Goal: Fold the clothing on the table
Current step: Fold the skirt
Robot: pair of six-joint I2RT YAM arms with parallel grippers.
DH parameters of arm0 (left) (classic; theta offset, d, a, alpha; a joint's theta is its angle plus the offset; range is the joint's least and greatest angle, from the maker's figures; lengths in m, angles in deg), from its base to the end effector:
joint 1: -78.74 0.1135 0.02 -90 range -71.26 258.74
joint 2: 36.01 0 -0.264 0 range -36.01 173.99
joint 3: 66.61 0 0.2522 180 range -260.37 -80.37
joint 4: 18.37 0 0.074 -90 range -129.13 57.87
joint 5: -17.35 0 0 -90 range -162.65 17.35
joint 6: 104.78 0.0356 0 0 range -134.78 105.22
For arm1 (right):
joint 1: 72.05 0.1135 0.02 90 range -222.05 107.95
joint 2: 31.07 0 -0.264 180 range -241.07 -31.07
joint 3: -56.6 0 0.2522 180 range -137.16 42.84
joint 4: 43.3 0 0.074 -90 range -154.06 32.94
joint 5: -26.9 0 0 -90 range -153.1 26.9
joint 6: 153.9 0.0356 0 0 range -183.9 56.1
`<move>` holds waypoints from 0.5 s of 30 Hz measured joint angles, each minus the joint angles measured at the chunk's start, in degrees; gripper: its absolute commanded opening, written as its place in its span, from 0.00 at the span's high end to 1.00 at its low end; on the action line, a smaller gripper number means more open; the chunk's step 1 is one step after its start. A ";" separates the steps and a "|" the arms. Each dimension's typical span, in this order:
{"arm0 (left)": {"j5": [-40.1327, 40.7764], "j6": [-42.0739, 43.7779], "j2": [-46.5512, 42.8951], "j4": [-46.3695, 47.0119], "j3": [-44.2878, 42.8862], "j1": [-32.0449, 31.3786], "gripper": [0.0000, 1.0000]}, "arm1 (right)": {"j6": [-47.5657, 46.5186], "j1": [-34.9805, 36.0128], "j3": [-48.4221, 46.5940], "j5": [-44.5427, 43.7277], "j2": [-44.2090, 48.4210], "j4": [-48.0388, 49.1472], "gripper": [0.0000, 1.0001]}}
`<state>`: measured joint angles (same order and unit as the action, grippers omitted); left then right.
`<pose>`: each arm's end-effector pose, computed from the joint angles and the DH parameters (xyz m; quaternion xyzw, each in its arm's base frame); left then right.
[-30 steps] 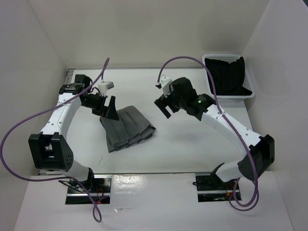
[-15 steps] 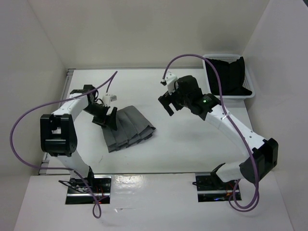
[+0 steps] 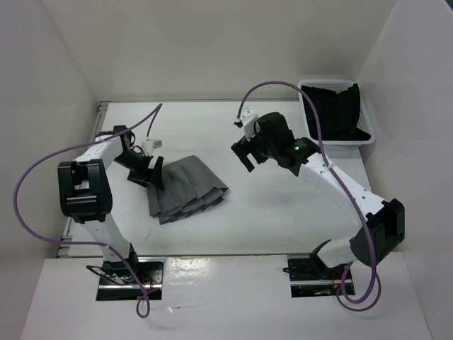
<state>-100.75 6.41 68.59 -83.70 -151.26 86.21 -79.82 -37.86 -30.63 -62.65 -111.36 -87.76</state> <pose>0.3316 0.0266 0.1779 0.1257 0.9611 -0.2251 0.0987 0.2585 0.1760 0.3374 -0.3814 0.8118 0.0737 0.4360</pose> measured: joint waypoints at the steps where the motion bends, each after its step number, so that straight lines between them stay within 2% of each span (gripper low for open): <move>1: -0.09 0.07 -0.63 -1.25 -0.81 0.00 0.02 | -0.02 0.00 0.00 0.00 0.07 0.00 0.02; 5: -0.31 -0.42 -7.17 -6.43 -7.80 -0.15 0.01 | -0.07 -1.03 0.02 0.61 1.33 -0.24 0.02; 9: 0.94 -4.17 -20.17 -5.66 -15.61 -0.15 0.01 | 0.76 -6.25 3.15 1.31 8.26 0.68 0.02; 12: 4.83 -9.92 -32.41 -2.38 -15.50 -0.11 0.01 | 3.34 -12.20 7.32 0.00 15.78 1.90 0.02; 15: 10.45 -16.24 -43.98 1.66 -10.64 0.39 0.01 | 6.86 -18.71 9.64 -2.95 22.03 2.62 0.02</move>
<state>-90.30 -9.83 24.61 -82.04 -161.90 86.60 -72.96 -56.57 -20.99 -65.60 -89.33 -85.14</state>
